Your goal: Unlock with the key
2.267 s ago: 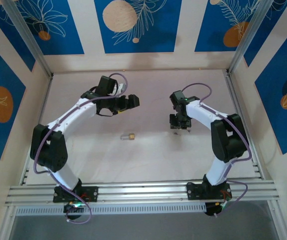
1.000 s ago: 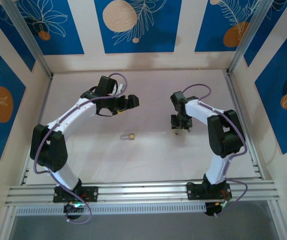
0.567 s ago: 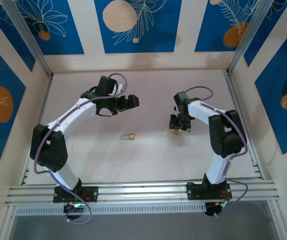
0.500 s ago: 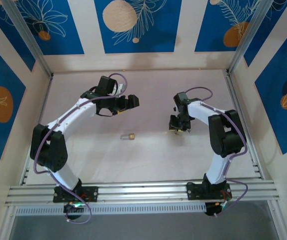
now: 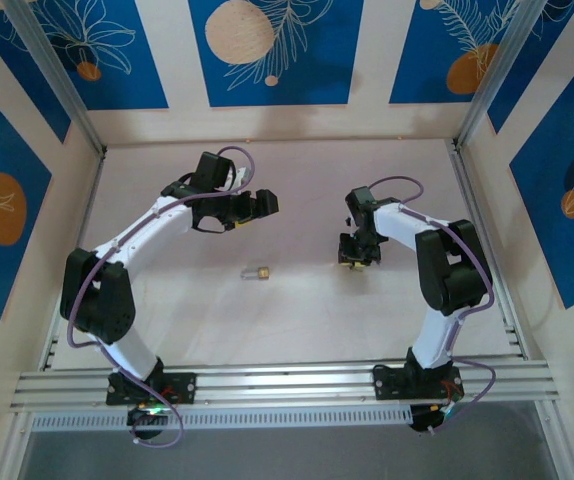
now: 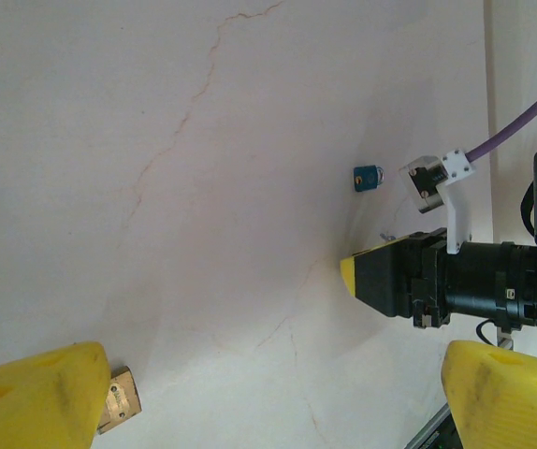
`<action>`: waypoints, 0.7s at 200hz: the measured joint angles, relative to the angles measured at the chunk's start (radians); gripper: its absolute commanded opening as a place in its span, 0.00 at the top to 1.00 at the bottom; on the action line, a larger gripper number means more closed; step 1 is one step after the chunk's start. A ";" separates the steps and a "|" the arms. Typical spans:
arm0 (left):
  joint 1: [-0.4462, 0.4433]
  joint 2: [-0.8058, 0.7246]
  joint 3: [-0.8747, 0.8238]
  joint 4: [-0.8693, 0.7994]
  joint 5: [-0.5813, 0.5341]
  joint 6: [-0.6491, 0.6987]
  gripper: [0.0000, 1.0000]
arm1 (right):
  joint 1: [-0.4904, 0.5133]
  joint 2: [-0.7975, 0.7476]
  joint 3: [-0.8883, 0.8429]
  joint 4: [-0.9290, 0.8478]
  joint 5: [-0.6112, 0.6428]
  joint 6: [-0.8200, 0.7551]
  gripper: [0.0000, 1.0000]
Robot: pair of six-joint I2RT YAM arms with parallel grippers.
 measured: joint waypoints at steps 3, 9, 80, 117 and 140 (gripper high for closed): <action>0.000 0.000 0.000 0.000 0.000 0.000 0.09 | 0.000 0.000 0.000 -0.001 0.000 -0.001 0.72; 0.000 0.000 0.000 0.000 0.000 0.000 0.09 | 0.000 0.000 0.000 -0.002 0.000 0.000 0.72; 0.000 0.000 0.000 0.000 0.000 0.000 0.09 | 0.001 -0.001 0.000 -0.020 0.026 0.001 0.83; 0.000 0.000 0.000 0.000 0.000 0.000 0.09 | 0.008 -0.013 0.000 -0.023 0.030 0.004 0.89; 0.000 0.000 0.000 0.000 0.000 0.000 0.09 | 0.008 -0.031 0.000 -0.024 0.030 0.011 0.92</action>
